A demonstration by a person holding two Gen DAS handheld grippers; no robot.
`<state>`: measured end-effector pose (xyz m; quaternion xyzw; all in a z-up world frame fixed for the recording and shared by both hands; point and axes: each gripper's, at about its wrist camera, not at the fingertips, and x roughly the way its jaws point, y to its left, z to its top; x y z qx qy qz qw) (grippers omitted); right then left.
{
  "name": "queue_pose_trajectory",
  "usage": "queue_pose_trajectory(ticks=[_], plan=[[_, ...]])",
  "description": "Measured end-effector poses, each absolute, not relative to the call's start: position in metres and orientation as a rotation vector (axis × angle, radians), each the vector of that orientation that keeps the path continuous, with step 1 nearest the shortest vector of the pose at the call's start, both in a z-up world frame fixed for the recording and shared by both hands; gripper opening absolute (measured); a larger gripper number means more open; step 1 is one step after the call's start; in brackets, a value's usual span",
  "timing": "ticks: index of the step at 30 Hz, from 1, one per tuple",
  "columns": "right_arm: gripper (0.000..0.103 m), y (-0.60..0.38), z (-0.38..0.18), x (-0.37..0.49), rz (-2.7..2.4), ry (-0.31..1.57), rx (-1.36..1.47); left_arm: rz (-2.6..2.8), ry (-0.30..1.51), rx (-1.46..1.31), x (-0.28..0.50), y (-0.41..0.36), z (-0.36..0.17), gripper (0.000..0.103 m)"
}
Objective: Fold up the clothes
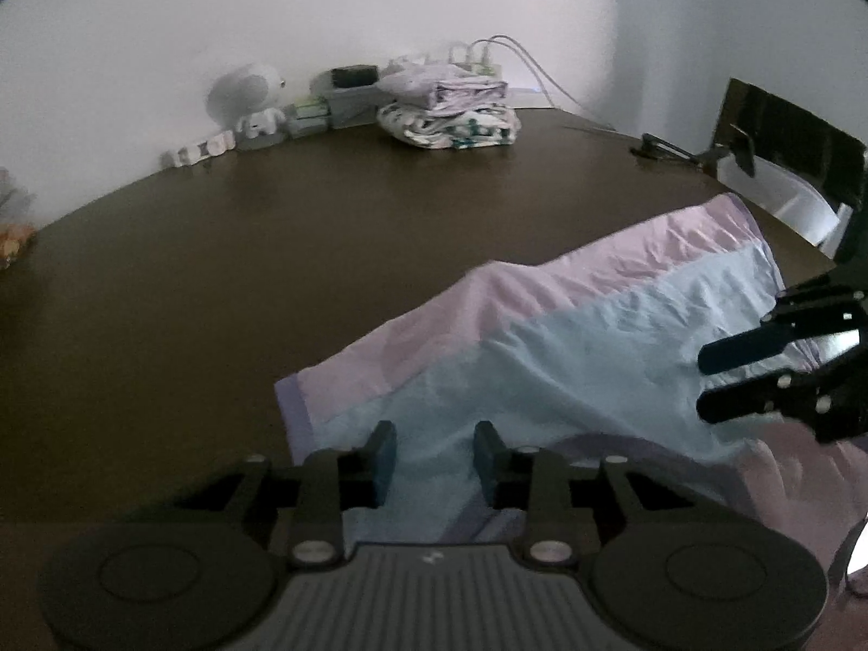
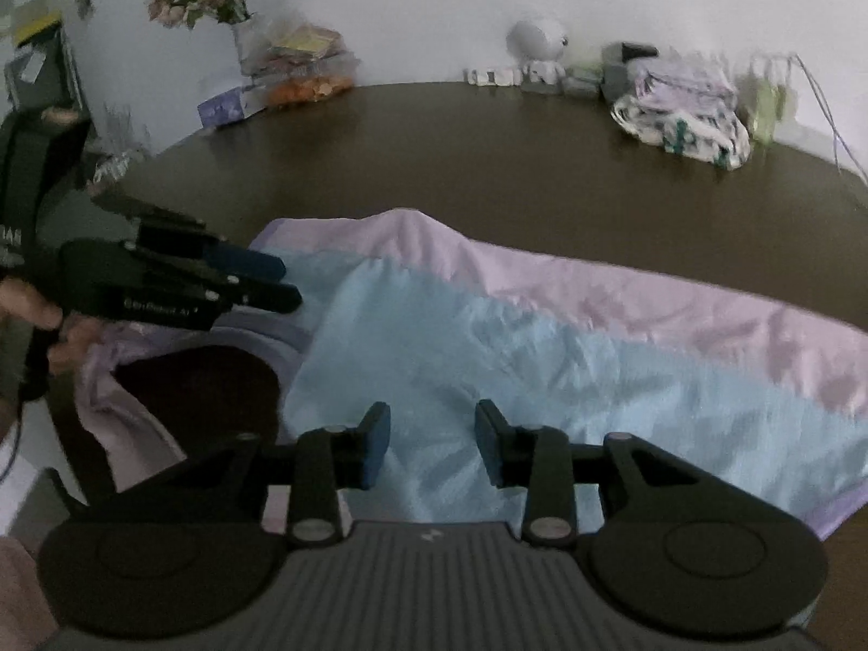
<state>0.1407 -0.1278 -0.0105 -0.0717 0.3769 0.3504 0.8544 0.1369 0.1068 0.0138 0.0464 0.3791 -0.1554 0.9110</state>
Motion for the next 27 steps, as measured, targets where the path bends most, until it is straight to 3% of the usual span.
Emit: queue_pose_trajectory(ticks=[2,6,11,13,14,15,16,24,27], plan=[[0.036,-0.130,-0.006,0.143,0.752,0.796,-0.127,-0.312,0.773,0.101,0.138,0.106,0.016,0.029],[0.040,-0.157,0.010,0.139,0.724,0.757,-0.052,-0.328,0.742,0.120,0.143,0.098,0.029,0.045],[0.043,-0.184,0.002,0.133,0.647,0.772,-0.049,-0.408,0.733,0.227,0.162,0.064,0.028,0.046],[0.043,-0.193,-0.004,0.133,0.612,0.771,-0.057,-0.415,0.745,0.269,0.172,0.051,0.020,0.039],[0.043,-0.197,-0.007,0.134,0.593,0.769,-0.062,-0.425,0.761,0.278,0.177,0.047,0.014,0.031],[0.043,-0.200,-0.010,0.136,0.576,0.766,-0.067,-0.436,0.784,0.280,0.181,0.043,0.008,0.014],[0.043,-0.203,-0.012,0.139,0.564,0.761,-0.074,-0.432,0.804,0.283,0.185,0.041,0.003,0.012],[0.043,-0.212,-0.016,0.188,0.508,0.746,-0.120,-0.364,0.789,0.256,0.200,0.046,-0.004,0.013],[0.043,-0.213,-0.016,0.210,0.503,0.748,-0.118,-0.342,0.794,0.249,0.210,0.049,-0.004,0.018]])
